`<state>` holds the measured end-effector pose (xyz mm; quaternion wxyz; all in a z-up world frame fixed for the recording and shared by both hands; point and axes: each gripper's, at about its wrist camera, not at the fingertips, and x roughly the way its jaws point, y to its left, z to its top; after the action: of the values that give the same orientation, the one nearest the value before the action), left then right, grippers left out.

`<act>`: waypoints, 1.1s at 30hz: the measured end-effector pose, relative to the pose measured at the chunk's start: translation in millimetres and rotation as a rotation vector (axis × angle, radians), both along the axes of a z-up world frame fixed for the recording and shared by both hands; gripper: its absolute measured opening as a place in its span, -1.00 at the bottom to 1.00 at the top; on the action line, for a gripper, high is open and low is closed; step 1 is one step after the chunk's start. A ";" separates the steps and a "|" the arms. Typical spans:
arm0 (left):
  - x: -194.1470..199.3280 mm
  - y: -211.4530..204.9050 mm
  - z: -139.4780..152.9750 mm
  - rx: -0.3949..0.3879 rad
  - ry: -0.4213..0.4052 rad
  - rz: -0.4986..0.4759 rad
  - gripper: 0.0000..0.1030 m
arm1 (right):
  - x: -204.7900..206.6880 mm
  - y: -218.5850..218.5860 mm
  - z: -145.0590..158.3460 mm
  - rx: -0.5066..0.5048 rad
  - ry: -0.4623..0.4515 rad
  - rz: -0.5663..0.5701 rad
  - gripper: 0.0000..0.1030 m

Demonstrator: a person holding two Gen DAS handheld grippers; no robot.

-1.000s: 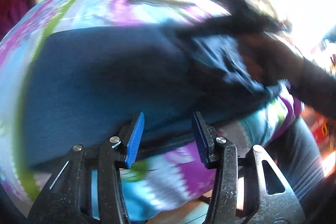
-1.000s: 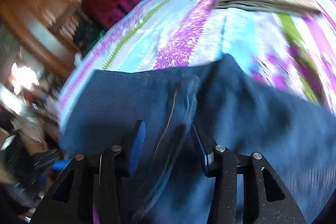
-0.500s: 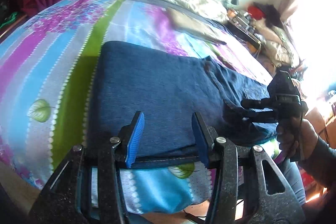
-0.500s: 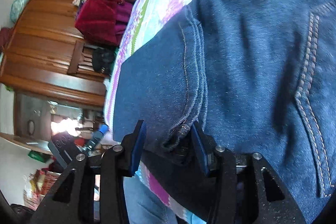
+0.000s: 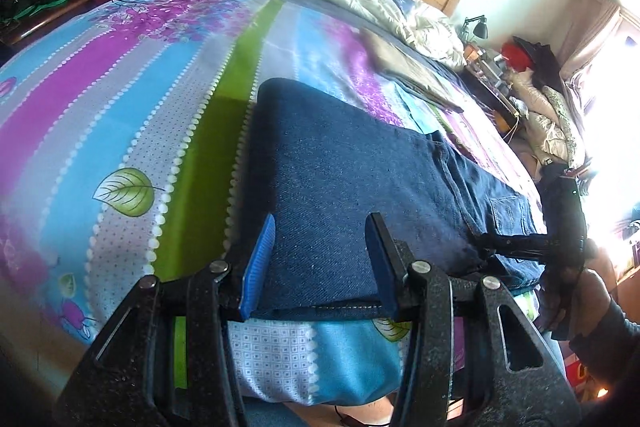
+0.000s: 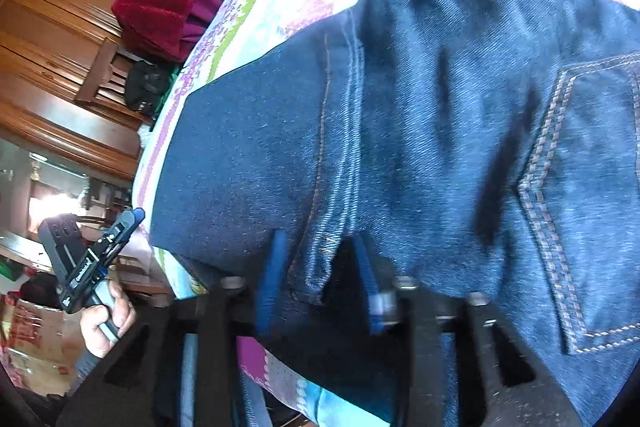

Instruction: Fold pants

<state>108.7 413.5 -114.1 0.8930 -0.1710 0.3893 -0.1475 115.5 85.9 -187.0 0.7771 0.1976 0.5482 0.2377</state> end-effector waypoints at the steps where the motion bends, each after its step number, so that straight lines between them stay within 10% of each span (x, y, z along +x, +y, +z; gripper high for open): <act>1: -0.2 0.4 -0.2 -0.001 0.000 0.001 -0.07 | 2.9 -1.0 0.7 -0.015 0.005 -0.002 -0.13; 9: 1.5 -0.2 -5.7 -0.026 0.006 0.000 -0.07 | 17.2 4.1 -16.9 0.077 0.086 0.051 -0.14; 11: 1.7 -0.8 -6.4 -0.030 0.008 0.000 -0.07 | 17.5 9.1 -17.0 0.121 0.095 0.061 -0.51; 16: -2.3 5.0 -4.6 -0.032 0.005 0.014 -0.07 | -3.8 -2.0 4.1 0.311 0.030 0.014 -0.61; 24: -9.0 19.7 -11.5 -0.013 0.036 0.053 -0.07 | -25.9 -22.6 -33.8 0.239 0.037 -0.020 -0.73; 28: -15.1 18.4 -10.5 -0.004 0.025 0.049 -0.07 | -35.7 -33.6 8.8 0.035 -0.104 0.000 -0.26; 33: -17.4 2.9 -6.8 -0.027 -0.018 -0.060 -0.11 | -22.9 -21.0 61.0 0.010 -0.275 0.059 -0.26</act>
<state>91.3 416.4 -120.8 0.8894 -0.1698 0.3840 -0.1807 92.6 64.9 -125.9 0.8367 0.1509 0.4407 0.2880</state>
